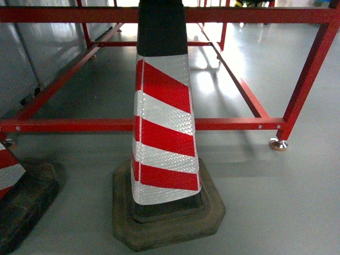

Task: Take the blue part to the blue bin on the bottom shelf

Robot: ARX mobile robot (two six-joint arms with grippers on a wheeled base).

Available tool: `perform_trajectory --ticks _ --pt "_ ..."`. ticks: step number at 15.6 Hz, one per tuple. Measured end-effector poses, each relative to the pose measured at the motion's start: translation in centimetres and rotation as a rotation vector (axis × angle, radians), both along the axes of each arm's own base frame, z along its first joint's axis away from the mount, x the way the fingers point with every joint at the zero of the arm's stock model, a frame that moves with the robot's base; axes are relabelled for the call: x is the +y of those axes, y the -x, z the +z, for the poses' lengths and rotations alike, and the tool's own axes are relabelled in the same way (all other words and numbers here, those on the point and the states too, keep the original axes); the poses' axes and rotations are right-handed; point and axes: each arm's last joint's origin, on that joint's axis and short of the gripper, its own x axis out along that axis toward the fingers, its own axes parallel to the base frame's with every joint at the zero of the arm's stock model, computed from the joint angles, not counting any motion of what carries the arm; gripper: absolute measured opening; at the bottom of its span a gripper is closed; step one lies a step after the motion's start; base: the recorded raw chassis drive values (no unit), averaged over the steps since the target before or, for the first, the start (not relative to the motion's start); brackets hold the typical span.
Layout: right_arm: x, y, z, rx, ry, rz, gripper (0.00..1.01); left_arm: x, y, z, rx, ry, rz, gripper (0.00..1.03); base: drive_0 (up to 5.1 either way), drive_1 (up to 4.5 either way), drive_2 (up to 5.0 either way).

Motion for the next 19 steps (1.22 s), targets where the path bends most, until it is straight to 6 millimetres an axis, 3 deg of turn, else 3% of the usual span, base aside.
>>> perform_trajectory --ticks 19 --pt "0.0 0.0 0.0 0.0 0.0 0.0 0.98 0.0 0.0 0.0 0.0 0.0 0.0 0.98 0.0 0.0 0.0"
